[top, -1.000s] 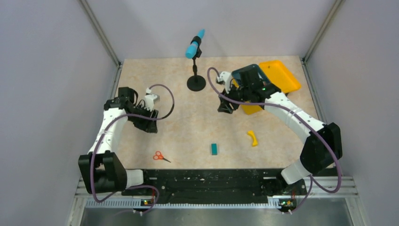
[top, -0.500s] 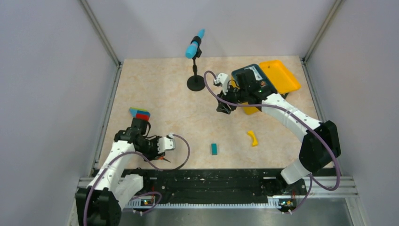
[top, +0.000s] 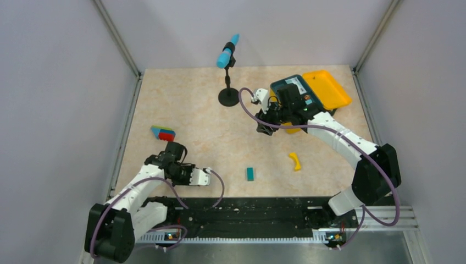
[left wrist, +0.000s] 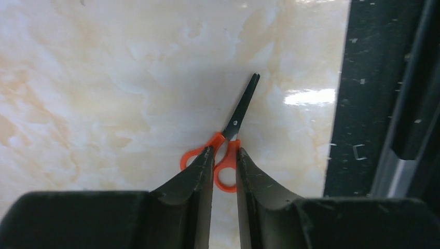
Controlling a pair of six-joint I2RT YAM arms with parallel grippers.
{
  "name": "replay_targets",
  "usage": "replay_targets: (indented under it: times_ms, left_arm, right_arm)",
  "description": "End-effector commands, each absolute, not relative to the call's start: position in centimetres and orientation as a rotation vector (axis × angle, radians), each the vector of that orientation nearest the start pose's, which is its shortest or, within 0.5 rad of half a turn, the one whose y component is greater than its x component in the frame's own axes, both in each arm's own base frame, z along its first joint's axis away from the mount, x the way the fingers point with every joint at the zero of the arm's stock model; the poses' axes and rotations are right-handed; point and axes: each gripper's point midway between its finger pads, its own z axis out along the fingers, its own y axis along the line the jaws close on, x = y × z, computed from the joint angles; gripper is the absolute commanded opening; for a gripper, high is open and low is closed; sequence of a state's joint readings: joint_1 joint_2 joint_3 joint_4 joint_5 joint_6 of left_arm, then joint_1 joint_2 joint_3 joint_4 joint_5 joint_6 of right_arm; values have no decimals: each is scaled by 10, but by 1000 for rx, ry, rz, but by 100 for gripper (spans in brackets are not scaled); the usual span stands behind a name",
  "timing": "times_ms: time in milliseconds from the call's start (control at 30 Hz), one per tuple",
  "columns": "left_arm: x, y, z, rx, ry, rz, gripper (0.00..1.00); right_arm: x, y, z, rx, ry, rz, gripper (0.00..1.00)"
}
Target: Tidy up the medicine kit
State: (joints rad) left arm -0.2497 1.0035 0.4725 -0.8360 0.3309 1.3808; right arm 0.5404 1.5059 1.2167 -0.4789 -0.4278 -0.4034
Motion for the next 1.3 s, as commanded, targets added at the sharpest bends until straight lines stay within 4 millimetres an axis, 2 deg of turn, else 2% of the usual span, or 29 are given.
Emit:
replay_targets:
  times_ms: [0,133,267,433,533,600,700,867,967,1067,1167,1200,1267]
  left_arm:
    - [166,-60,-1,-2697,-2225,206,23]
    - [176,-80,-4,-2699,-2226,281,17]
    - [201,-111,-3,-2706,-2268,334,16]
    - [228,-163,4,-2689,-2325,454,15]
    - [241,-192,11,-2594,-2434,569,14]
    - [247,-206,18,-2457,-2540,668,14]
    - [255,-215,36,-2341,-2657,717,19]
    - [258,-215,91,-2231,-2920,805,42]
    - [266,-208,115,-1906,-3220,851,47]
    - [274,-197,125,-1356,-3428,1013,49]
    - [290,-171,120,-618,-3520,1169,49]
    - [294,-163,116,-446,-3511,1203,49]
    - [302,-148,106,-256,-3509,1192,48]
  right_arm:
    - [322,255,194,-1234,1874,514,50]
    - [324,251,193,-1239,1874,480,50]
    - [327,241,189,-1227,1889,428,50]
    - [335,221,189,-1127,1952,441,50]
    - [345,201,187,-1038,2002,443,50]
    - [348,194,185,-1016,2016,441,50]
    - [344,192,183,-1040,2009,444,50]
    - [332,206,174,-1103,1989,548,49]
    - [322,223,162,-1219,1948,557,48]
    - [308,245,150,-1385,1861,563,46]
    - [302,267,143,-1465,1766,577,44]
    - [300,277,141,-1482,1734,586,44]
    - [299,295,138,-1516,1683,600,43]
